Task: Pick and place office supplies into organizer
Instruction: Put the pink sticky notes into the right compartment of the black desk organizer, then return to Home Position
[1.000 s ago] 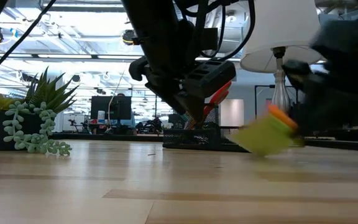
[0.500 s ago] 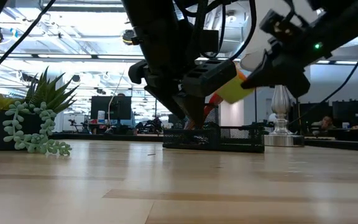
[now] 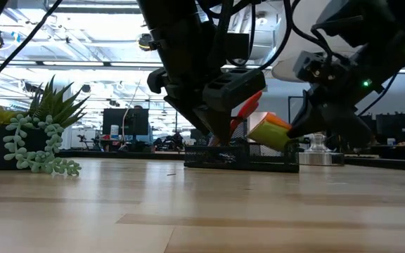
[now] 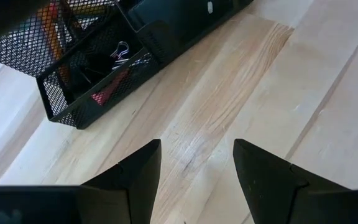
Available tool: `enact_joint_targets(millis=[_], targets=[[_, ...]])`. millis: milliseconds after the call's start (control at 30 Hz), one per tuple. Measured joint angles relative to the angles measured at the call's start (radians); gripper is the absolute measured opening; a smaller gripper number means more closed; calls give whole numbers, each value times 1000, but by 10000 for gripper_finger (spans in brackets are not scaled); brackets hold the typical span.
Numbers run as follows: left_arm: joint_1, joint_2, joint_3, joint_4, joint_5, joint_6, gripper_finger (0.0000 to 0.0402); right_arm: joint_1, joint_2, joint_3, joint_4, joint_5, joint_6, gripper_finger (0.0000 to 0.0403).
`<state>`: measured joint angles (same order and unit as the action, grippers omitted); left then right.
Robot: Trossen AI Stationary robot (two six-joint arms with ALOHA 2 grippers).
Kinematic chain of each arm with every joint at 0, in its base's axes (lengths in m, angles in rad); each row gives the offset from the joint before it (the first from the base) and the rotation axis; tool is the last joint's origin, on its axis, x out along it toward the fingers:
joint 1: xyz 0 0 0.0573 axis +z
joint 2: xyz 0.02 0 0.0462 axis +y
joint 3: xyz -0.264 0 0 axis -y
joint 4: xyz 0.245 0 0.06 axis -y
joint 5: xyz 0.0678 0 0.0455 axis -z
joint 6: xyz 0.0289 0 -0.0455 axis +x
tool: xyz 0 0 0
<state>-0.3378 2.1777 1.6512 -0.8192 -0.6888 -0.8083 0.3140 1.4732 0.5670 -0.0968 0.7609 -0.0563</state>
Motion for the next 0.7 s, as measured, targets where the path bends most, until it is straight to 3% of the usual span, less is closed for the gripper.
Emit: enact_joint_targets(millis=[200, 433, 567, 700], targets=[[0, 0, 0, -1, -1, -1, 194, 0, 14, 19, -38, -1, -3, 68], [0, 0, 7, -49, 5, -2, 194, 42, 14, 174, -276, -2, -18, 99], [-4, 0, 85, -295, 36, -43, 194, 69, 14, 293, -499, 0, -30, 104], [-27, 0, 215, -723, -9, -183, 194, 89, 14, 435, -773, 1, 39, 101]])
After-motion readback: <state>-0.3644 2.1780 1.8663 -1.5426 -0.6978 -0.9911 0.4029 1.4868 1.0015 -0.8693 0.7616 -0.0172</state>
